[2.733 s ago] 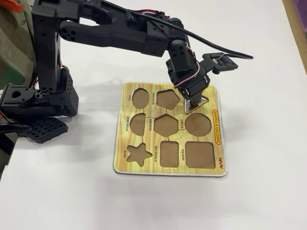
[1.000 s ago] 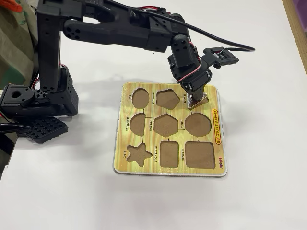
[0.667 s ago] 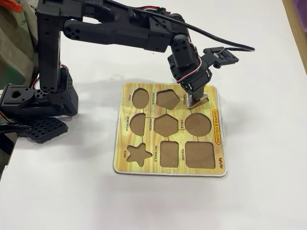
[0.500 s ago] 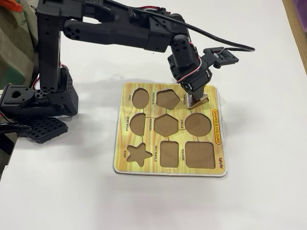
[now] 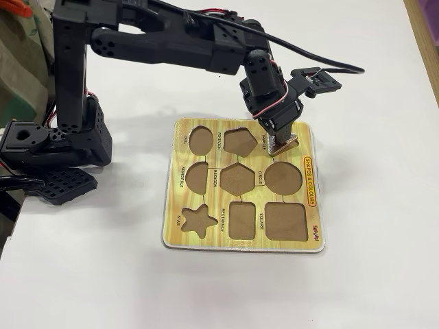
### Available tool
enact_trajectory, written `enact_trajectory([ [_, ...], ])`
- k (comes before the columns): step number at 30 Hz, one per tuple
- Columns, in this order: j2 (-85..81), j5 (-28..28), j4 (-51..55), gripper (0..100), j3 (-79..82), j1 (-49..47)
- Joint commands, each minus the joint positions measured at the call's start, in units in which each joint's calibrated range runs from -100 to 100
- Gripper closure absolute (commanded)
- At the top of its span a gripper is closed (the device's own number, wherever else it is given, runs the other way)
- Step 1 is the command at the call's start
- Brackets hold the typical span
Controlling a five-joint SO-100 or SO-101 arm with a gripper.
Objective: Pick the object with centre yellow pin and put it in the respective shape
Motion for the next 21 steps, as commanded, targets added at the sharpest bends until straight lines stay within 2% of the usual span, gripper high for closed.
enact_trajectory([
  [1, 0.4, 0.0, -0.7, 94, -3.1, 0.1],
  [21, 1.7, 0.4, -0.7, 94, -3.5, 0.1],
])
